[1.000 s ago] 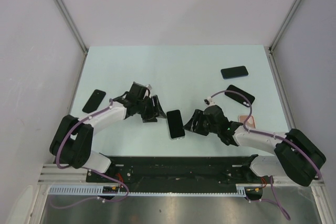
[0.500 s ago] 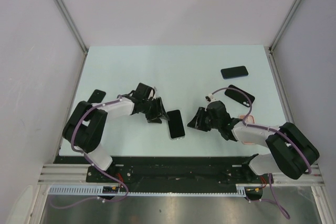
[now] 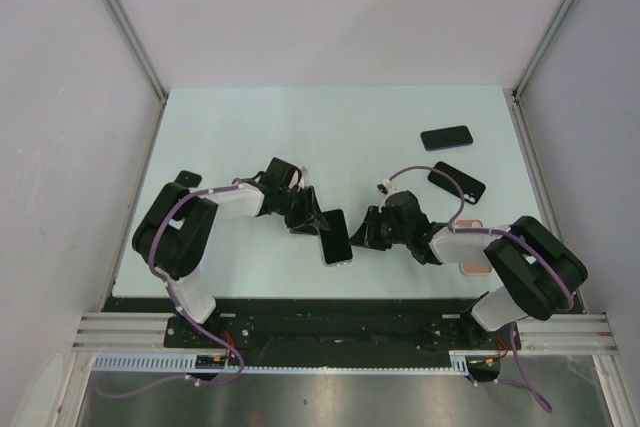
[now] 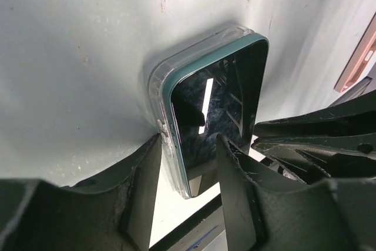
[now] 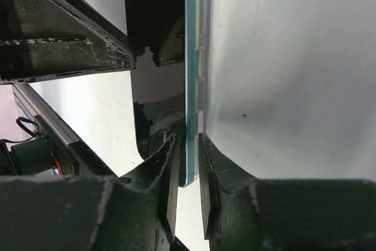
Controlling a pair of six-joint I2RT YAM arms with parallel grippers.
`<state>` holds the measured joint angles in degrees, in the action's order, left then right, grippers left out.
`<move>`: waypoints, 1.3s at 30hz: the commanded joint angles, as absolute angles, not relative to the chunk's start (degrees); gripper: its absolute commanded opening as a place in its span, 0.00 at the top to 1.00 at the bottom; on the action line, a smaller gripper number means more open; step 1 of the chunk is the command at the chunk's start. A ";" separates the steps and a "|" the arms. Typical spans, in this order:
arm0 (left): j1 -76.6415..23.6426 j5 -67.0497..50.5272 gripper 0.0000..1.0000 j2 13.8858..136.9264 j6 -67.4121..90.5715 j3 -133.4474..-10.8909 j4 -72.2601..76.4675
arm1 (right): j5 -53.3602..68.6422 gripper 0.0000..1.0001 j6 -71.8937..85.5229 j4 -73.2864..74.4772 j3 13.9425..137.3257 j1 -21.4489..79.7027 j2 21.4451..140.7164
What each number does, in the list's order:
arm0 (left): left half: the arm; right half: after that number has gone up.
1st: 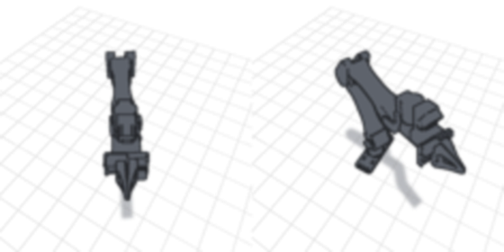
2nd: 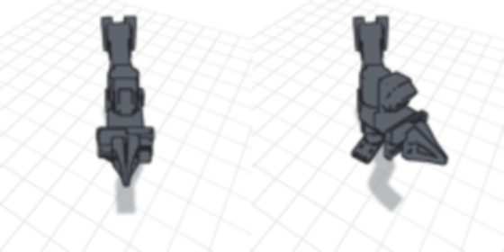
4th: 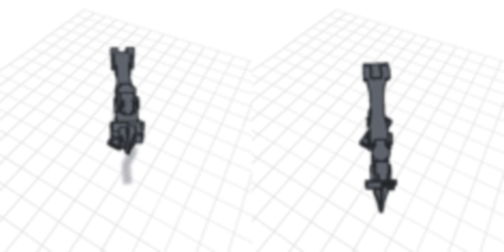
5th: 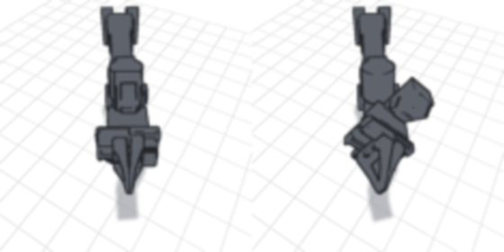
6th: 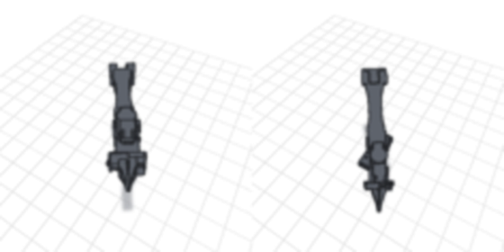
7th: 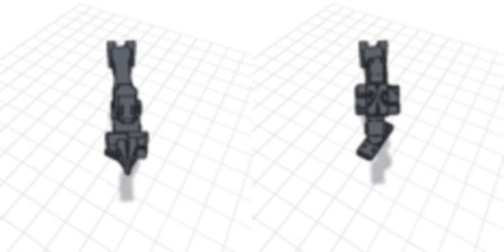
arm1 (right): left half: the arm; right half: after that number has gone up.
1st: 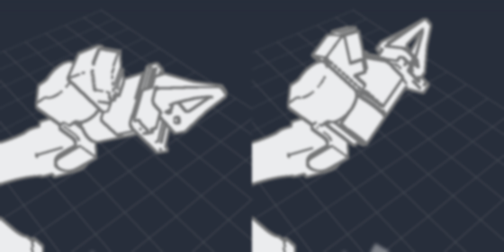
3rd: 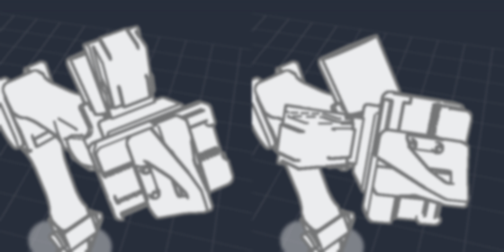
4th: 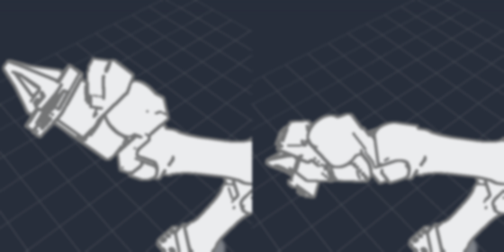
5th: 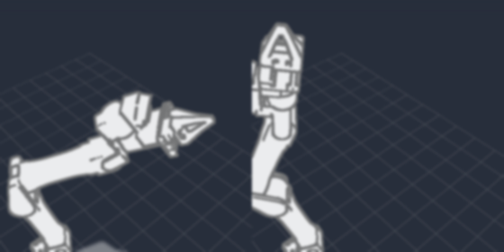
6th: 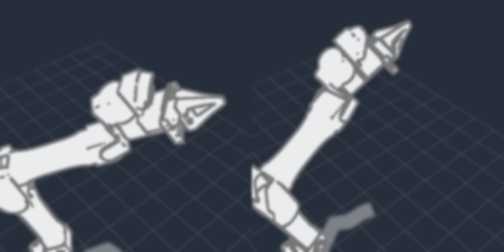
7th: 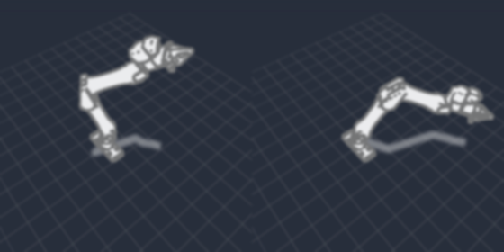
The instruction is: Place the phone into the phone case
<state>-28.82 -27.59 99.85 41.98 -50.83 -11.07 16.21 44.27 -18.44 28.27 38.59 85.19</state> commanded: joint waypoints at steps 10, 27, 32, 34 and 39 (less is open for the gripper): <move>-30.14 -29.08 0.58 101.95 40.52 -50.98 -9.06 | 15.82 0.93 43.15 -23.03 32.34 42.36 91.32; -31.11 -28.65 0.61 101.25 42.36 -48.95 -8.44 | 12.30 0.56 43.33 -21.09 32.70 42.19 90.09; -31.11 -28.21 0.64 101.95 41.75 -49.83 -9.67 | 12.04 0.41 42.28 -21.97 32.69 41.40 90.00; -31.11 -29.26 0.65 102.30 41.92 -50.18 -9.67 | 11.78 0.36 42.36 -22.15 32.61 41.13 90.44; -31.11 -30.59 0.68 102.66 42.80 -49.84 -9.40 | 9.50 0.30 43.42 -21.89 32.69 41.04 91.49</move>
